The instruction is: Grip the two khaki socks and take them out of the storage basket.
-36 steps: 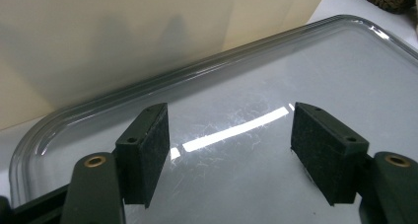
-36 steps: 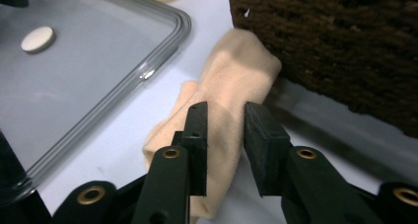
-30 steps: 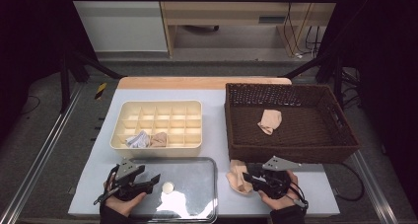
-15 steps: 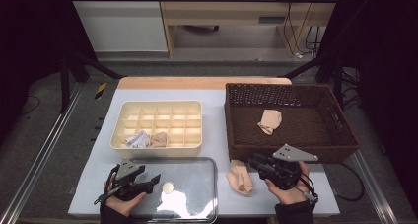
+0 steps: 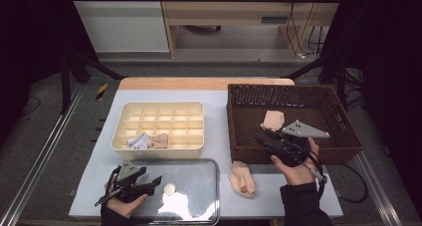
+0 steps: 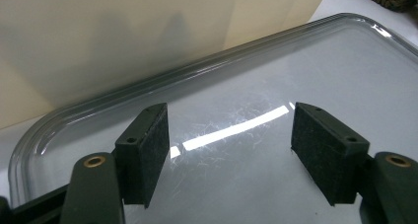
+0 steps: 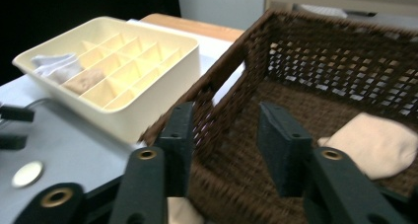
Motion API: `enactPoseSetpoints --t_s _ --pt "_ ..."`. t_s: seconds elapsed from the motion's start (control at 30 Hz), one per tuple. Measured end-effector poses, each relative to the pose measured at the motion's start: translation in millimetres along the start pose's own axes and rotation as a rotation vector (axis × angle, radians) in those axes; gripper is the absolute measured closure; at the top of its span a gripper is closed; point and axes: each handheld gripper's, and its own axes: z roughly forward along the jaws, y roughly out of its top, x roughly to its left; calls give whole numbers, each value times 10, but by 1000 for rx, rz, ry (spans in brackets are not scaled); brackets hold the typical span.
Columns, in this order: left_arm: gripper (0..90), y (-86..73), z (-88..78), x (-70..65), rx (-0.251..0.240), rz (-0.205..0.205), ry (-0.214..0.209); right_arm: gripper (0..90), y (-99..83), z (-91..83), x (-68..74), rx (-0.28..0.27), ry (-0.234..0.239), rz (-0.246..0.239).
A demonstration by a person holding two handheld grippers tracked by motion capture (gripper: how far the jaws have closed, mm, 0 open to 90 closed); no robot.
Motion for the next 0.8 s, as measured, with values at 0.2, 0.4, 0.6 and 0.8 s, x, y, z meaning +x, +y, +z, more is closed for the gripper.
enactPoseSetpoints --t_s 0.2,0.4,0.6,0.8 --pt "302 -1 3 7 1 -2 1 534 209 108 -67 10 -38 -14" --pt "302 -1 0 6 0 -1 0 530 378 234 -182 18 -66 -6" --pt "302 -2 6 10 2 0 -2 533 491 362 -328 23 -98 22" --pt "302 -4 8 10 2 -1 -1 534 573 505 -466 38 -128 33"
